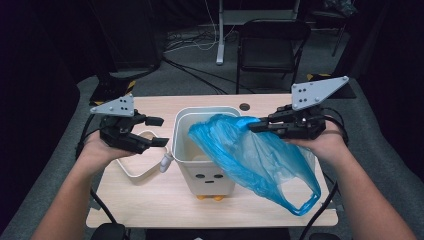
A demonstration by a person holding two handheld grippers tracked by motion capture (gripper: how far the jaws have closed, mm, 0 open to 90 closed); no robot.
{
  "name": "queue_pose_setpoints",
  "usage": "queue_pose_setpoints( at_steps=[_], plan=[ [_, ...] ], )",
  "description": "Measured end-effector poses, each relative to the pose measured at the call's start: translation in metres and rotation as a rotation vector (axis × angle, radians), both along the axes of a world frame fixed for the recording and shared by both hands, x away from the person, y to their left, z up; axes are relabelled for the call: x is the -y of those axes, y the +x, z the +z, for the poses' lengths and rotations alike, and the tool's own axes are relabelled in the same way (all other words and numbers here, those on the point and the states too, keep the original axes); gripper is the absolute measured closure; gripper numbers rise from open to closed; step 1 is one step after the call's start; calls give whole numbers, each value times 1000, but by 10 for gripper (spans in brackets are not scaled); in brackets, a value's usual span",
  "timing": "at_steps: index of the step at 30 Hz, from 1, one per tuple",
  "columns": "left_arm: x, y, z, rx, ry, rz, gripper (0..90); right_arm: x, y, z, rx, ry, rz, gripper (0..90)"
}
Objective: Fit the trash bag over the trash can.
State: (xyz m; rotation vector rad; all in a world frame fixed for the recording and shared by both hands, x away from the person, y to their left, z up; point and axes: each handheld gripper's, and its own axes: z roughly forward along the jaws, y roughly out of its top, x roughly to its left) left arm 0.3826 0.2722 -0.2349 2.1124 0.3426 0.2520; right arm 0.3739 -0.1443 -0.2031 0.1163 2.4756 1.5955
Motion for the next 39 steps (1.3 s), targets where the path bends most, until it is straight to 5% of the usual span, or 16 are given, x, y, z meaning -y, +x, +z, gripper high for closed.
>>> queue_pose_setpoints(
  at_steps=[39],
  plan=[
    [65,4,-12,-28,16,-159,339,-53,24,-34,-61,-76,-15,851]
  ],
)
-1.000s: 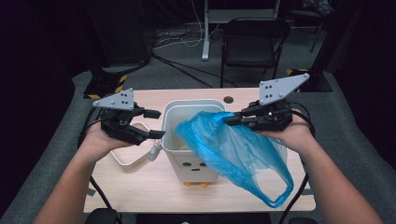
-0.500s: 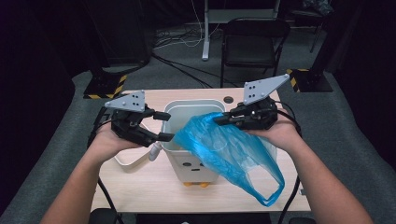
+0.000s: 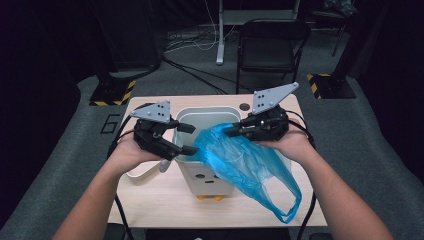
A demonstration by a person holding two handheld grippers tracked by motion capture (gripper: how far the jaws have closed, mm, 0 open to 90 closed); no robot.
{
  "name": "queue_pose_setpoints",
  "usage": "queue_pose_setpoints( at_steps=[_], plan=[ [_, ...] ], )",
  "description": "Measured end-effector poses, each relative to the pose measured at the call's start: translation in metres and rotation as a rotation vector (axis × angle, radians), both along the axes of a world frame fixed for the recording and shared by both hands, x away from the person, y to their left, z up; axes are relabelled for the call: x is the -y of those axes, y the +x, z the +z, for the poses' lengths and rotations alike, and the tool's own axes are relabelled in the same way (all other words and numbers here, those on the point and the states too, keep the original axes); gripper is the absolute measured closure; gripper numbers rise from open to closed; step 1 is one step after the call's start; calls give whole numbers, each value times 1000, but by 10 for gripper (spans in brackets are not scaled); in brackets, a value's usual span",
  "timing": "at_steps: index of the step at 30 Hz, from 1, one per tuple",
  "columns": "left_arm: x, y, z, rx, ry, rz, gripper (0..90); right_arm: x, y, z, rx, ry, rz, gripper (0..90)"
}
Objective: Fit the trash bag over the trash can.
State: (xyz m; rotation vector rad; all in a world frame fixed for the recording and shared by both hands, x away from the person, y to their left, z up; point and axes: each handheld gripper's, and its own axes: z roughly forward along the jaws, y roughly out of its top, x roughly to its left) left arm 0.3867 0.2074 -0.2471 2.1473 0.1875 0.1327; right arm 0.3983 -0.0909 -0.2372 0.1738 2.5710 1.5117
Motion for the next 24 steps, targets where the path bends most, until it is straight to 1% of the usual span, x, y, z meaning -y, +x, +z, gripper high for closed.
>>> queue_pose_setpoints(
  at_steps=[2,9,16,20,23,24],
  plan=[
    [4,0,-1,-1,6,-10,340,-1,0,-3,-8,-9,-2,845],
    [9,1,-3,-4,12,-15,341,-8,-2,-8,-16,-25,13,834],
    [16,2,-3,1,26,-34,347,-20,-10,-7,-12,-33,62,827],
    [18,1,-3,7,24,-35,357,-27,-13,-6,-9,-37,85,826],
    [19,1,-2,15,22,-43,381,-30,-15,-6,-9,-35,98,826],
    [19,1,-2,14,20,-50,404,-31,-15,-6,-10,-33,100,826]
  ],
)
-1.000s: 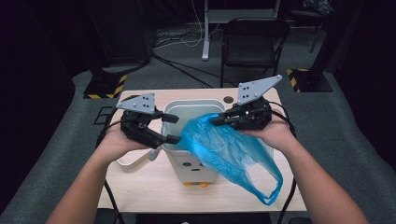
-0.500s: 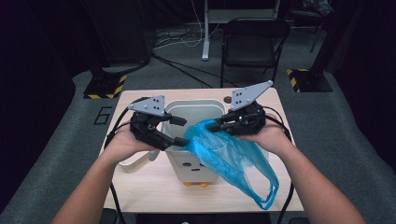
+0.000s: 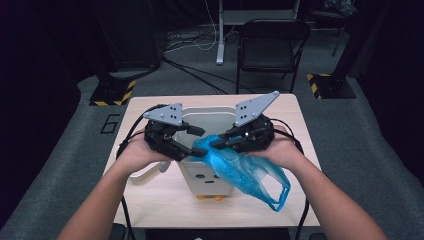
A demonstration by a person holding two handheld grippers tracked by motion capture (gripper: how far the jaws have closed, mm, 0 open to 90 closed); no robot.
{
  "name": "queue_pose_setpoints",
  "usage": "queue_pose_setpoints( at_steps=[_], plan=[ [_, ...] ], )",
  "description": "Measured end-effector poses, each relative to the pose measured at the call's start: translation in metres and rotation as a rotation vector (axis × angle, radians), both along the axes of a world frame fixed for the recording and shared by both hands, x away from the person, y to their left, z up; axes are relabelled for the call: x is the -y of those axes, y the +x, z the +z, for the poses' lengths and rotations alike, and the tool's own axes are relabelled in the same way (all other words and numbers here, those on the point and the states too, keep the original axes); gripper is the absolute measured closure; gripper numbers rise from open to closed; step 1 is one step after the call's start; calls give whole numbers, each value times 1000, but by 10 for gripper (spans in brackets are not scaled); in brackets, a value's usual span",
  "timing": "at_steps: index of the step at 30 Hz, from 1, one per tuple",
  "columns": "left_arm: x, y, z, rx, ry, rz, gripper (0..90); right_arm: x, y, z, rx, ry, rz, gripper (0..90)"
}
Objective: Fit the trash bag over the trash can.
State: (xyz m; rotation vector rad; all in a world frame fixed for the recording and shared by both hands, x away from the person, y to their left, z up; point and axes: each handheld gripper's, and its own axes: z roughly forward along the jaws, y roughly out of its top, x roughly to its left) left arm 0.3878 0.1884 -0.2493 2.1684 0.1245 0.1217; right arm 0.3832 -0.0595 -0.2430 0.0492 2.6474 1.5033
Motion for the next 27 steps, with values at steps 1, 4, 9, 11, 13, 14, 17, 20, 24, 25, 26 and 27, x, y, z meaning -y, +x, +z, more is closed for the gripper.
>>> queue_pose_setpoints(
  at_steps=[1,4,9,11,13,14,17,20,24,25,26,27],
  plan=[
    [0,0,0,0,0,0,429,0,0,0,0,0,0,826],
    [0,-2,1,10,-7,-21,572,-4,-1,2,2,9,8,818],
    [-3,-4,1,26,15,-31,737,-3,0,2,-4,15,-5,732],
    [-6,-3,1,26,19,-26,775,-1,0,3,-5,19,-19,686],
    [-7,-2,1,25,19,-19,806,3,0,4,3,29,-38,645],
    [-7,-2,1,25,19,-19,813,6,0,5,3,36,-47,625],
    [-9,3,0,27,26,-4,829,14,-1,9,11,45,-63,596],
    [-10,5,-1,26,24,6,834,21,-3,13,18,49,-73,589],
    [-15,11,0,25,12,37,837,41,-8,18,33,58,-106,581],
    [-16,13,0,26,13,41,837,45,-9,19,32,62,-111,581],
    [-17,14,0,26,11,46,838,48,-10,19,30,63,-115,579],
    [-18,15,0,23,12,51,838,51,-11,19,29,63,-119,578]
  ],
)
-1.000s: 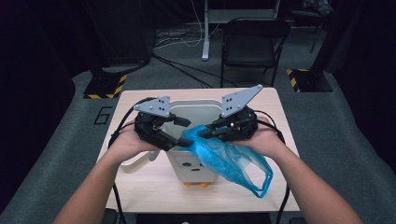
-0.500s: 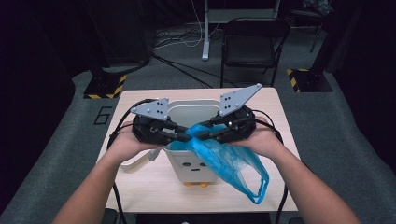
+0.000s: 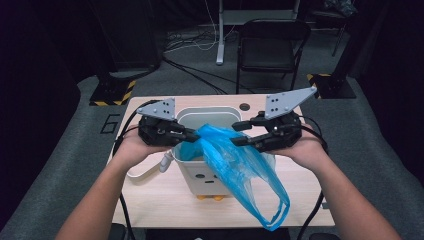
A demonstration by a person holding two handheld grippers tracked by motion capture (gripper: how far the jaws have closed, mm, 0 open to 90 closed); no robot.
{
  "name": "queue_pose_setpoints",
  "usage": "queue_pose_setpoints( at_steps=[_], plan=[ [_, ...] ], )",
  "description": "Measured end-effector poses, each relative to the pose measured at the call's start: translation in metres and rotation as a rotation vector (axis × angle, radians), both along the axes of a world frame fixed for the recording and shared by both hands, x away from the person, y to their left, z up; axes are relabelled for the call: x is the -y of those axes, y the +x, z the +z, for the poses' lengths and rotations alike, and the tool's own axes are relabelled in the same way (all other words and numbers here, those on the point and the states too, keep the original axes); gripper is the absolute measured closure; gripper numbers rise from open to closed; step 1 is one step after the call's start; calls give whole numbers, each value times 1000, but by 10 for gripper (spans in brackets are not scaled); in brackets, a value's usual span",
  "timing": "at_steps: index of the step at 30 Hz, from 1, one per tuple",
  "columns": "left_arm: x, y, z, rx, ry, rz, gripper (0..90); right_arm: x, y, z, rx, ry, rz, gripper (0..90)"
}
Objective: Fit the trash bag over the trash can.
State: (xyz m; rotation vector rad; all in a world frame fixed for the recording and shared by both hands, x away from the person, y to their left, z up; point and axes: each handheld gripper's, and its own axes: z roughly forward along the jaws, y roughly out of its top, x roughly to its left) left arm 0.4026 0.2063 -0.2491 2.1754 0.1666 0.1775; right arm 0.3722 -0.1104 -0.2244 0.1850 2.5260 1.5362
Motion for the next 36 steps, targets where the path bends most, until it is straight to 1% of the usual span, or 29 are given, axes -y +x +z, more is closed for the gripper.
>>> queue_pose_setpoints(
  at_steps=[2,3,5,9,16,18,20,21,22,23,26,28,29,33,34,36],
  plan=[
    [-1,3,0,-3,-2,9,838,6,-2,-2,-7,-2,-7,576],
    [-1,3,0,-3,-2,9,838,6,-2,-2,-7,-2,-7,576],
    [-3,7,0,-5,-4,18,838,12,-7,-5,-13,-12,-12,577],
    [-4,12,-2,-15,-4,31,837,17,-12,-9,-10,-29,-14,576],
    [-6,24,-6,-41,-5,56,836,28,-19,-11,-13,-9,-14,580],
    [-6,26,-8,-47,-7,58,833,28,-19,-13,-20,-13,-11,610],
    [-4,29,-9,-55,-1,61,830,27,-19,-16,-27,-25,-6,683],
    [-4,29,-9,-55,-1,61,826,27,-19,-16,-27,-25,-6,683],
    [-5,31,-10,-63,-8,63,822,26,-19,-19,-27,-39,6,764],
    [-5,32,-10,-65,-10,66,818,24,-18,-21,-28,-46,10,789],
    [-7,34,-11,-74,-7,79,769,20,-16,-26,-34,-68,14,844],
    [-8,35,-11,-82,-12,91,732,19,-15,-28,-36,-63,13,861],
    [-9,35,-10,-85,-18,95,697,19,-15,-28,-38,-59,12,869],
    [-16,32,-7,-76,-39,123,581,20,-14,-27,-36,-51,7,874],
    [-16,32,-7,-76,-39,123,554,20,-14,-27,-36,-51,7,874],
    [-22,27,-3,-72,-38,134,531,19,-14,-27,-36,-52,6,873]
  ],
)
